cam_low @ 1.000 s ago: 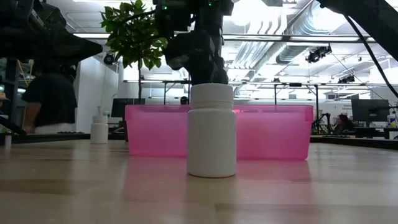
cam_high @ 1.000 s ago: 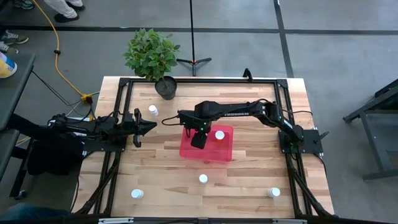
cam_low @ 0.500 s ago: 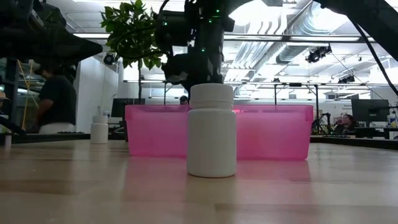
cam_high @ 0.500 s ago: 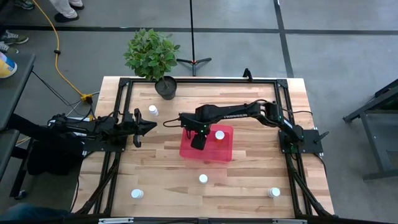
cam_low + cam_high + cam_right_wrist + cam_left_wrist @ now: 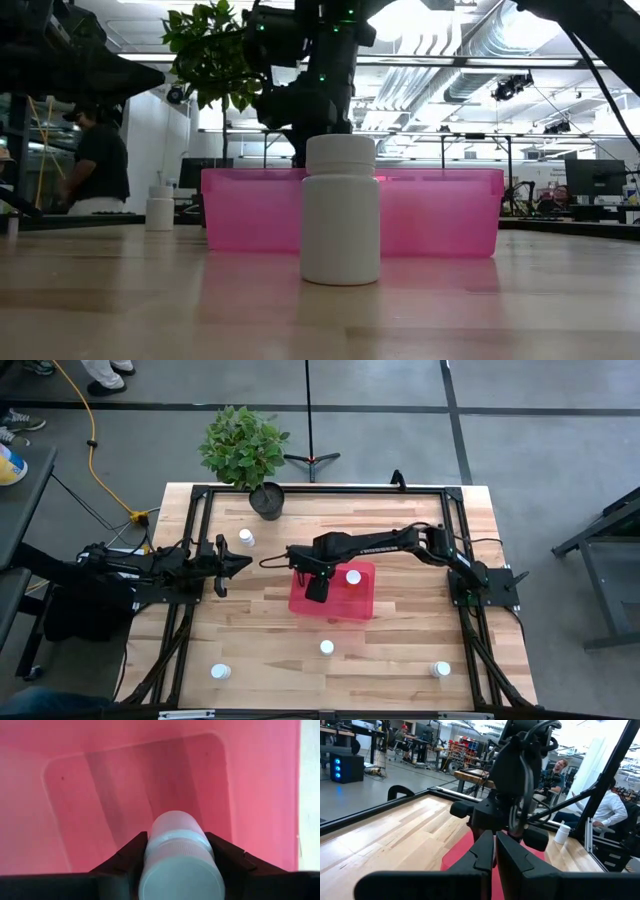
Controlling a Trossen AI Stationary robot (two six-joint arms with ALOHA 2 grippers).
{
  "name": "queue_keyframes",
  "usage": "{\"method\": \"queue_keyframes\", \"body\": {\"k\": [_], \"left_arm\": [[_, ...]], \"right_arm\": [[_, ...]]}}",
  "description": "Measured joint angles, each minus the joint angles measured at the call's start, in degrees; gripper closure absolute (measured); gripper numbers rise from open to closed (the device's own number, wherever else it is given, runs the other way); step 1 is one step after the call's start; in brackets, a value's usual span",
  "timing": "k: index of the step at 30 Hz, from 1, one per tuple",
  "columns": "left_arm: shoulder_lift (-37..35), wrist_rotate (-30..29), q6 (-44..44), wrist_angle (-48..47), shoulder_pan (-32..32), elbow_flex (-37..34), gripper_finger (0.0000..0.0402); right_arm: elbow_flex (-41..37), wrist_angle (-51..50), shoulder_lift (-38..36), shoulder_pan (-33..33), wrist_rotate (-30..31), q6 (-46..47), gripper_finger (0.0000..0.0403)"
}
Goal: Pick and place pill bottles into a basket
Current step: Put the white medicine bottle into the bin
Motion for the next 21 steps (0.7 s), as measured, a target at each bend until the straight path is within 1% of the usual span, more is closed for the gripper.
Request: {"method": "queue_keyframes", "body": {"k": [5,10,16,19,21], "left_arm": [[0.0,0.0,0.0,0.0,0.0,-0.01,0.0344],[0.0,0.0,0.0,0.0,0.0,0.01,0.0344],[0.0,0.0,0.02,0.0,0.0,0.01,0.0344],[-0.02,0.0,0.0,0.02,0.0,0.01,0.0344],[0.0,0.0,0.0,0.0,0.0,-0.01,0.0344]], "right_arm": [[0.0,-0.02,0.13,-0.05,-0.67,-0.25,0.0241],[0.0,-0.08,0.96,-0.16,-1.86,-0.27,0.023],[0.0,0.11,1.2,-0.25,-2.49,-0.86,0.0232],[0.0,0.13,1.2,-0.28,-3.23,-1.81,0.0219],[0.0,0.1,1.2,-0.31,-2.7,-1.97,0.0205]]}}
